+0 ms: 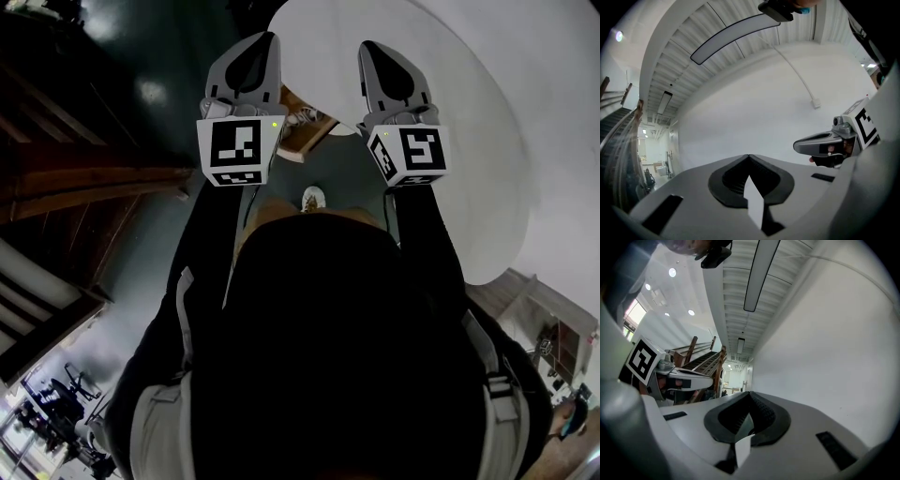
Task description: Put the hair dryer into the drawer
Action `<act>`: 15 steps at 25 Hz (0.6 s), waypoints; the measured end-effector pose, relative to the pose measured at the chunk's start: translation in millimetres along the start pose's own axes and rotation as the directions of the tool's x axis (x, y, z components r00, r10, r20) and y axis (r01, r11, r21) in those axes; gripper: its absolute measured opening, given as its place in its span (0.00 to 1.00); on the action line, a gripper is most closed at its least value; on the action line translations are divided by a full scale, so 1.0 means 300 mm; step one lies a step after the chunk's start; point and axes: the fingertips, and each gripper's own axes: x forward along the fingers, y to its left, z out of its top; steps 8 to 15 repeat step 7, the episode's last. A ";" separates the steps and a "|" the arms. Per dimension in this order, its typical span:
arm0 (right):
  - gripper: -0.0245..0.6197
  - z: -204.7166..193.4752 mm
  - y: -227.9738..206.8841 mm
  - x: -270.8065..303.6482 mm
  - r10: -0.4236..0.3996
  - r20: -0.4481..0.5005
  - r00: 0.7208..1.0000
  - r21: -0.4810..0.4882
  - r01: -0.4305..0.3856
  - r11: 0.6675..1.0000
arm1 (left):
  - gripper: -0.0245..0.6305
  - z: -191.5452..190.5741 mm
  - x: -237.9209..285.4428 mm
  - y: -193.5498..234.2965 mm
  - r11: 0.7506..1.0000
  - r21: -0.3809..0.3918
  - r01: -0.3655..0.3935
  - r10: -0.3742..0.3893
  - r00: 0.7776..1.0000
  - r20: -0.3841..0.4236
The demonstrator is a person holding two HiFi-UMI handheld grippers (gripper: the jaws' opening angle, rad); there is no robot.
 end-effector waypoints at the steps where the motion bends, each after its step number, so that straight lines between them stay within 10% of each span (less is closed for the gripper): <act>1: 0.08 -0.002 -0.003 -0.002 -0.001 -0.001 1.000 0.001 0.001 1.000 | 0.06 0.000 0.002 -0.005 1.000 0.001 0.003 -0.003 1.000 -0.001; 15: 0.08 -0.015 -0.009 -0.013 -0.001 -0.014 1.000 0.010 0.001 1.000 | 0.06 0.014 0.009 -0.046 1.000 0.007 0.029 -0.029 1.000 0.004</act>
